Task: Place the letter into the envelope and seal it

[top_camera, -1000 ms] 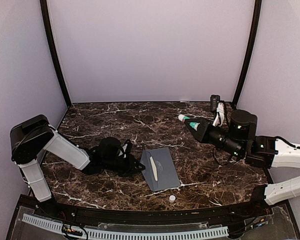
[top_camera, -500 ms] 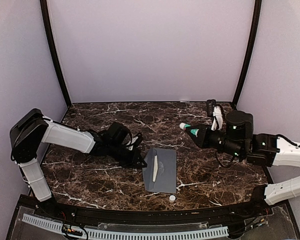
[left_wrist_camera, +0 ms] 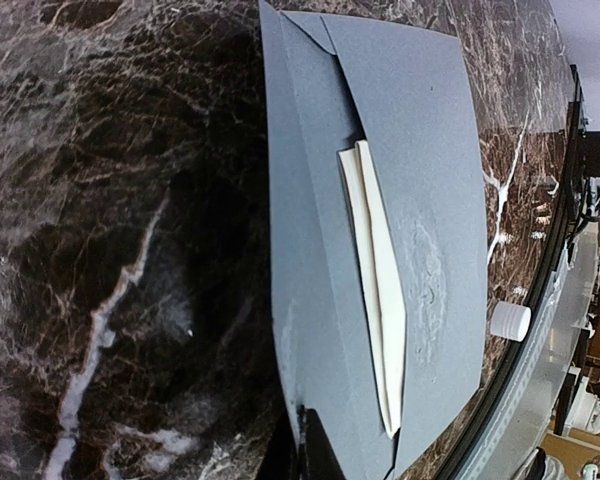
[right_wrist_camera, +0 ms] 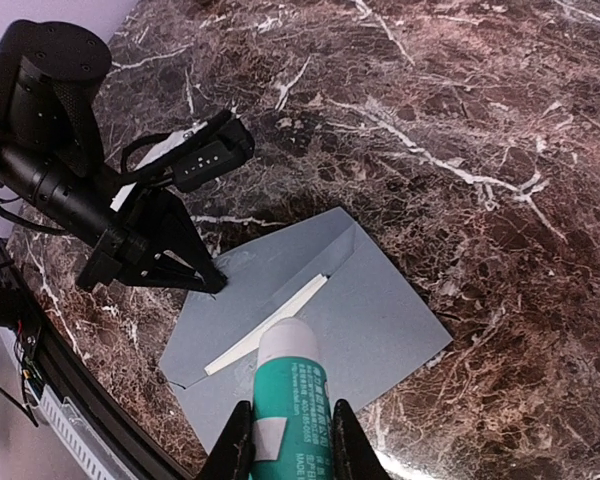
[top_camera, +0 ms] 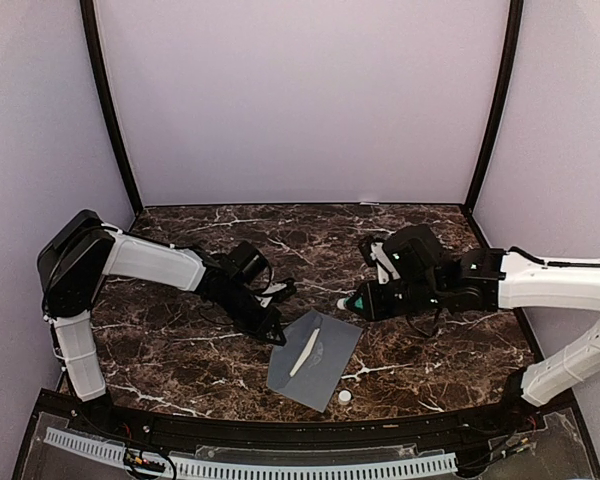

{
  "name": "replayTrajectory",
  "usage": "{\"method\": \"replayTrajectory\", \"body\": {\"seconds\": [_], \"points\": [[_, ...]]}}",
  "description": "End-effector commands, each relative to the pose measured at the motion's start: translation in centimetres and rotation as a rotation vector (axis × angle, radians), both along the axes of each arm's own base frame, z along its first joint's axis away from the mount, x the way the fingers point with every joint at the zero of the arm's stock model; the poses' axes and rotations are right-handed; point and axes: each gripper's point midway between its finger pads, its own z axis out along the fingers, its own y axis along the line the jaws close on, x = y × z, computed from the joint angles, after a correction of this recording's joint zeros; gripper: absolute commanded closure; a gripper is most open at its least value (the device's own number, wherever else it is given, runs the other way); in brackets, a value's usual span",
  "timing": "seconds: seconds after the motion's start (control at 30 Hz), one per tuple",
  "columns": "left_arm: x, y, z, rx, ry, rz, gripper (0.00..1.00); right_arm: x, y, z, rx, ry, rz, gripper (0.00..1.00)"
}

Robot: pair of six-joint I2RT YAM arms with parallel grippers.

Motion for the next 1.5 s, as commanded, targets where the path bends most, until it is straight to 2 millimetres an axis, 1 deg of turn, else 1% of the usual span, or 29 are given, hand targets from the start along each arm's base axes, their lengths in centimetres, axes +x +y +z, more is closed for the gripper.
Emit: {"method": "replayTrajectory", "body": {"seconds": [0.0, 0.13, 0.27, 0.4, 0.5, 0.7, 0.87, 1.0, 1.2, 1.47], "points": [[-0.3, 0.1, 1.0, -0.03, -0.037, -0.038, 1.0, 0.0, 2.1, -0.2, -0.018, 0.071, 0.07, 1.0], [-0.1, 0.2, 1.0, -0.021, -0.051, -0.042, 1.0, 0.6, 3.3, -2.4, -0.095, 0.116, 0.091, 1.0], [0.3, 0.4, 1.0, -0.005, -0.075, -0.037, 1.0, 0.2, 4.7, -4.0, -0.128, 0.172, 0.144, 1.0], [0.5, 0.4, 1.2, -0.003, -0.087, -0.034, 1.0, -0.1, 4.9, -6.0, -0.166, 0.213, 0.157, 1.0], [0.5, 0.4, 1.2, -0.003, -0.09, -0.031, 1.0, -0.3, 5.0, -6.9, -0.182, 0.235, 0.162, 1.0], [0.6, 0.3, 1.3, -0.012, -0.088, -0.03, 1.0, -0.4, 5.7, -8.3, -0.193, 0.255, 0.173, 1.0], [0.6, 0.2, 1.2, -0.011, -0.092, -0.031, 1.0, -0.3, 5.5, -9.6, -0.223, 0.268, 0.155, 1.0], [0.6, 0.2, 1.3, -0.011, -0.092, -0.03, 1.0, -0.2, 5.3, -10.0, -0.236, 0.267, 0.146, 1.0], [0.6, 0.2, 1.2, -0.012, -0.09, -0.031, 1.0, -0.1, 5.7, -10.5, -0.241, 0.266, 0.157, 1.0], [0.8, 0.3, 1.2, -0.004, -0.099, -0.028, 1.0, -0.7, 5.2, -11.6, -0.288, 0.288, 0.167, 1.0]]}}
